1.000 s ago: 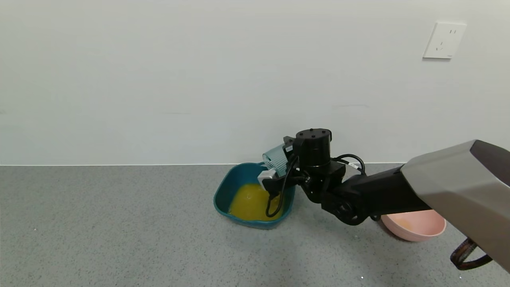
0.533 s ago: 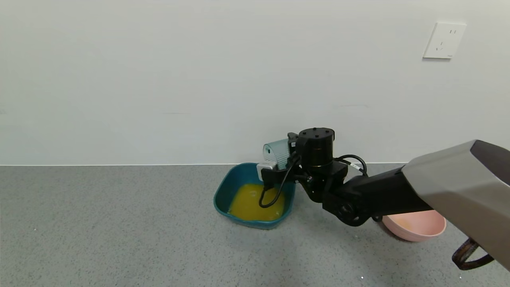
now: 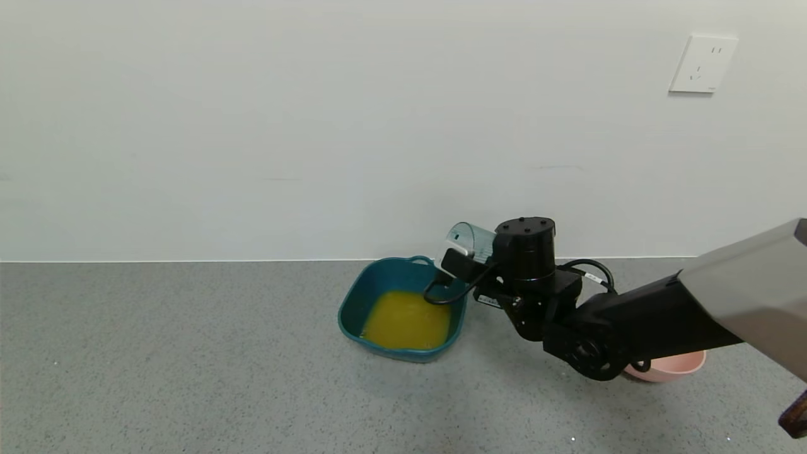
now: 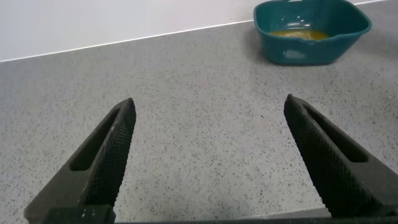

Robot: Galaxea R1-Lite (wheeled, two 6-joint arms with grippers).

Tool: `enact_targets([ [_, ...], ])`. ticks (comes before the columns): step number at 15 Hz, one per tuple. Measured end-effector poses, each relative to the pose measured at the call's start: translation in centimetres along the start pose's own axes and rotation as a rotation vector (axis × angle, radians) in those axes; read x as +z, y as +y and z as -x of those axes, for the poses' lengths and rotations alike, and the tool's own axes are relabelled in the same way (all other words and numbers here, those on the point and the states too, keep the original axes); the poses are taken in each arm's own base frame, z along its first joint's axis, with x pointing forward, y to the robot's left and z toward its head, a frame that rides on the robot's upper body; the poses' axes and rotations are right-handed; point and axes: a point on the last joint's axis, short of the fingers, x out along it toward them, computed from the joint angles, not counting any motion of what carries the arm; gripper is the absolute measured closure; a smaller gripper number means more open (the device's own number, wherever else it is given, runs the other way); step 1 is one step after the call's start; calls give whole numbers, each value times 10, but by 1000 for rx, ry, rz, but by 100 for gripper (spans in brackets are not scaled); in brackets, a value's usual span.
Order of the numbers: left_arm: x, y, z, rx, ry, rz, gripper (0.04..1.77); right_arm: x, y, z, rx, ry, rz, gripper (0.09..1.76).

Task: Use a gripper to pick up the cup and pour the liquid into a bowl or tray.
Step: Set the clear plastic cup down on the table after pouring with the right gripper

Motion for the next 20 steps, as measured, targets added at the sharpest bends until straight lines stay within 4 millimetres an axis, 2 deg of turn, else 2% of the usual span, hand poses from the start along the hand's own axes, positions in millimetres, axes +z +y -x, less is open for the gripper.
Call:
enact_targets([
  [3,0,0,0,0,0,0,9,-10,-15,4,-35,8,-252,50],
  [6,0,0,0,0,0,0,9,-12,-27,8,-58,-2,-533,50],
  [11,0,0,0,0,0,0,9,-14,-30,12,-97,8,-959,50],
  [16,0,0,0,0,0,0,9,-22,-20,13,-94,37,-1177,50],
  [20,0,0,0,0,0,0,9,-30,-11,5,-98,67,-1222,50],
])
